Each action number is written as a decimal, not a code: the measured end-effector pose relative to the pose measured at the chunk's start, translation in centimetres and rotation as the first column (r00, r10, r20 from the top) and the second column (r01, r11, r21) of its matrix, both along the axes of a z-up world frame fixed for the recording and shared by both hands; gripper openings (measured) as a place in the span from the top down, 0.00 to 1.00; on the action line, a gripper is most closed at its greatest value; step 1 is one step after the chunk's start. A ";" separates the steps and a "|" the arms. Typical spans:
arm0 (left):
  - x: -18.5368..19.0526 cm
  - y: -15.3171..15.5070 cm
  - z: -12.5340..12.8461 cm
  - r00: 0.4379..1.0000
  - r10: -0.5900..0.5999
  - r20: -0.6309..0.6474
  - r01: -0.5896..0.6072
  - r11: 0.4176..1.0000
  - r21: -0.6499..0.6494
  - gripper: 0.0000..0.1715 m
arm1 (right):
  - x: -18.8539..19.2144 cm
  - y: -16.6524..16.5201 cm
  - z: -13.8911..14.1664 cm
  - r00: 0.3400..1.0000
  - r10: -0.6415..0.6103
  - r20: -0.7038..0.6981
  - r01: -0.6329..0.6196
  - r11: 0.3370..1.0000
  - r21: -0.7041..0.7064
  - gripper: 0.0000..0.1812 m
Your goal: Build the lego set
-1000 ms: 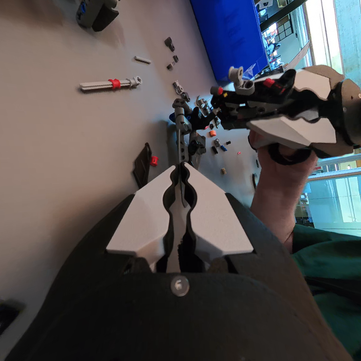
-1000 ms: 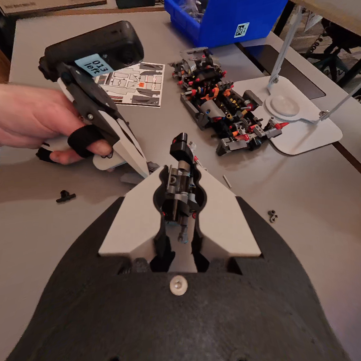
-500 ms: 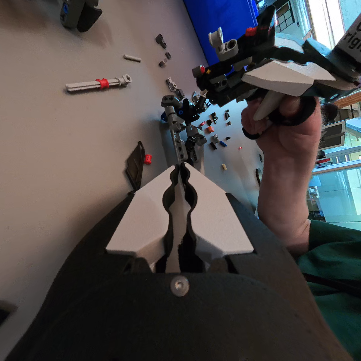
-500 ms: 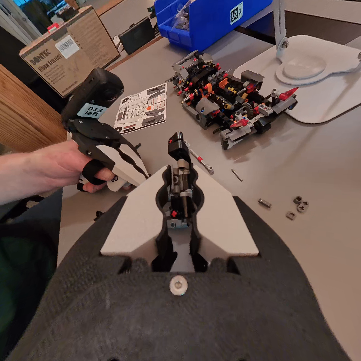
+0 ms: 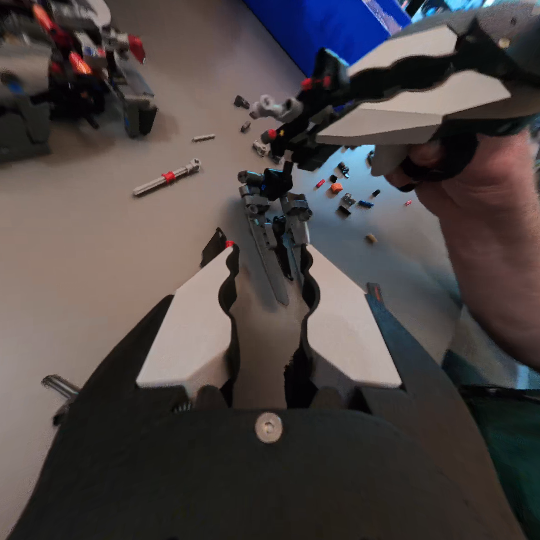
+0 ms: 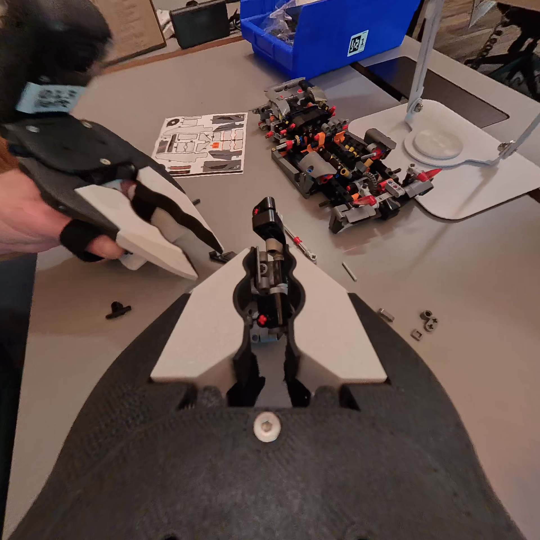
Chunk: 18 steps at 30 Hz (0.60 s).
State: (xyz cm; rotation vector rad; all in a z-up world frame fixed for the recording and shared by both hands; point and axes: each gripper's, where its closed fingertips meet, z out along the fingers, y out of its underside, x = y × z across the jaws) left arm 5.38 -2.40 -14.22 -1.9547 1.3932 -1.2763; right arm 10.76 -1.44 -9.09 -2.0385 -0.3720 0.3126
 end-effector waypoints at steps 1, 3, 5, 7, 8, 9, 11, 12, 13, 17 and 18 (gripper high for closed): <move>0.0 -0.4 0.1 1.000 -0.016 -0.006 0.016 0.997 0.076 0.76 | -0.2 0.0 0.0 1.000 0.003 0.017 -0.003 1.000 0.000 0.91; 0.0 -1.1 -0.4 0.997 -0.038 -0.069 0.052 0.977 0.207 0.73 | -0.4 0.0 0.0 1.000 0.005 0.023 -0.005 1.000 0.000 0.91; 0.3 -1.2 -0.8 0.994 -0.022 -0.106 0.055 0.946 0.320 0.73 | -0.4 0.0 0.0 1.000 0.002 0.023 -0.002 1.000 0.002 0.91; 0.7 -1.3 -1.4 0.989 -0.014 -0.145 0.069 0.921 0.384 0.72 | -0.3 0.0 0.0 1.000 -0.005 0.012 0.005 1.000 -0.001 0.91; 0.8 -1.7 -2.0 0.984 -0.024 -0.174 0.093 0.913 0.397 0.72 | -0.3 0.0 0.0 1.000 -0.008 0.010 0.008 1.000 -0.001 0.91; 0.8 -1.7 -2.6 0.979 -0.021 -0.205 0.106 0.904 0.415 0.72 | -0.3 0.0 0.0 1.000 -0.011 0.011 0.011 1.000 0.000 0.91; 0.8 -1.2 -3.1 0.974 0.013 -0.224 0.093 0.885 0.455 0.77 | -0.3 0.0 0.0 1.000 -0.010 0.013 0.010 1.000 -0.002 0.91; 0.9 -1.2 -3.2 0.974 0.011 -0.226 0.098 0.880 0.465 0.80 | -0.3 0.0 0.0 1.000 -0.012 0.015 0.012 1.000 -0.001 0.91; 1.0 -1.1 -3.1 0.975 0.011 -0.224 0.099 0.873 0.477 0.82 | -0.3 0.0 -0.1 1.000 -0.012 0.015 0.012 1.000 -0.001 0.91; 1.1 -1.0 -3.4 0.972 0.013 -0.235 0.107 0.865 0.490 0.86 | -0.4 0.0 -0.1 1.000 -0.009 0.022 0.009 1.000 -0.009 0.91; 1.1 -1.0 -3.3 0.973 0.013 -0.232 0.106 0.864 0.492 0.86 | -0.4 0.0 -0.1 1.000 -0.006 0.024 0.006 1.000 -0.009 0.91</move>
